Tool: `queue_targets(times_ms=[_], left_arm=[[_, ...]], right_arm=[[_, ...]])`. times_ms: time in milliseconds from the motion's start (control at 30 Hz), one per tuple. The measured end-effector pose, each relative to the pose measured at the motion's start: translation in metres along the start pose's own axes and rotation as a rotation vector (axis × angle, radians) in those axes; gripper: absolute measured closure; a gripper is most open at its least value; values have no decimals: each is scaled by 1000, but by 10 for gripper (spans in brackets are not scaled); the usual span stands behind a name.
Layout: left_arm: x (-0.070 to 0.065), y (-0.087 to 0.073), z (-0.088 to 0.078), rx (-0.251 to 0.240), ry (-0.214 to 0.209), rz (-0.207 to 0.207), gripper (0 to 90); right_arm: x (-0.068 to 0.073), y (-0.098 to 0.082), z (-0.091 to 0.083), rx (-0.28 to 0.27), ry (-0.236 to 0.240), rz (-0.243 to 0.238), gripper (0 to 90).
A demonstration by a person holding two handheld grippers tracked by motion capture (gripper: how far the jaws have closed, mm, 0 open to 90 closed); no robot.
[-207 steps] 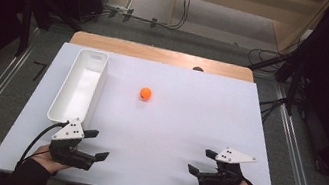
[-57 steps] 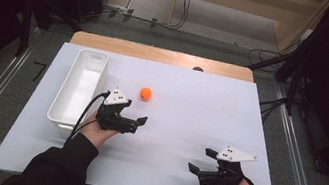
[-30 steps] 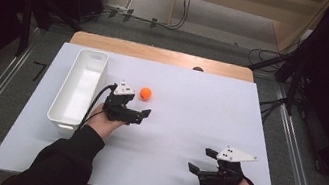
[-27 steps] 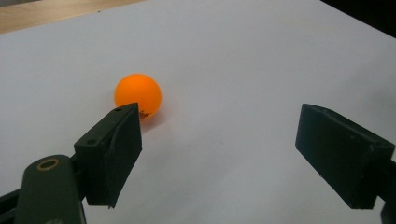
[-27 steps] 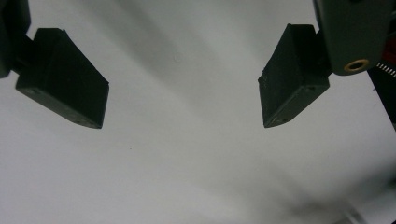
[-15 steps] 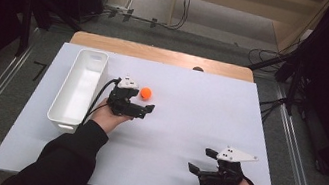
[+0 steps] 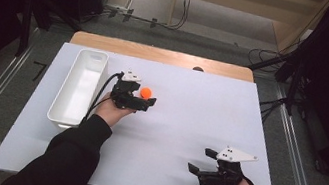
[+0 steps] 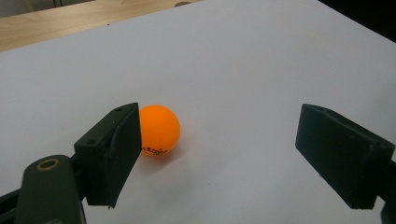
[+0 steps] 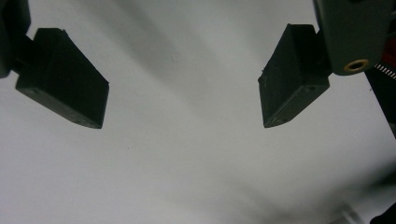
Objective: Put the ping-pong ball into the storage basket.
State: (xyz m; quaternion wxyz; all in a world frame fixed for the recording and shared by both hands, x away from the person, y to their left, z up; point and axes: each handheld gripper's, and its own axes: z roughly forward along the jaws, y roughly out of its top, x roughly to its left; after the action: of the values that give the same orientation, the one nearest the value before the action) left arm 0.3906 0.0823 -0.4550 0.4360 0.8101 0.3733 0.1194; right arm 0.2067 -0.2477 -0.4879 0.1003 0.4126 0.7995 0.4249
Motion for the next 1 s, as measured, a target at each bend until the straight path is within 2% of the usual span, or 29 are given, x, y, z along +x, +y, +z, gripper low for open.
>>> queue_targets(times_ms=[267,467,700,767,1000], left_arm=[[8,6,8,-10,16,-2,151],[16,10,17,-4,27,-17,152],[19,14,22,-16,35,-21,152],[21,15,24,-3,44,-17,152],[22,18,30,-7,51,-10,152]], right_arm=[[0,0,1,-2,2,-7,147],[0,0,0,1,-2,-3,147],[0,0,0,-1,2,2,147],[-1,0,0,1,-2,-4,147],[-1,0,1,3,-1,-5,147]])
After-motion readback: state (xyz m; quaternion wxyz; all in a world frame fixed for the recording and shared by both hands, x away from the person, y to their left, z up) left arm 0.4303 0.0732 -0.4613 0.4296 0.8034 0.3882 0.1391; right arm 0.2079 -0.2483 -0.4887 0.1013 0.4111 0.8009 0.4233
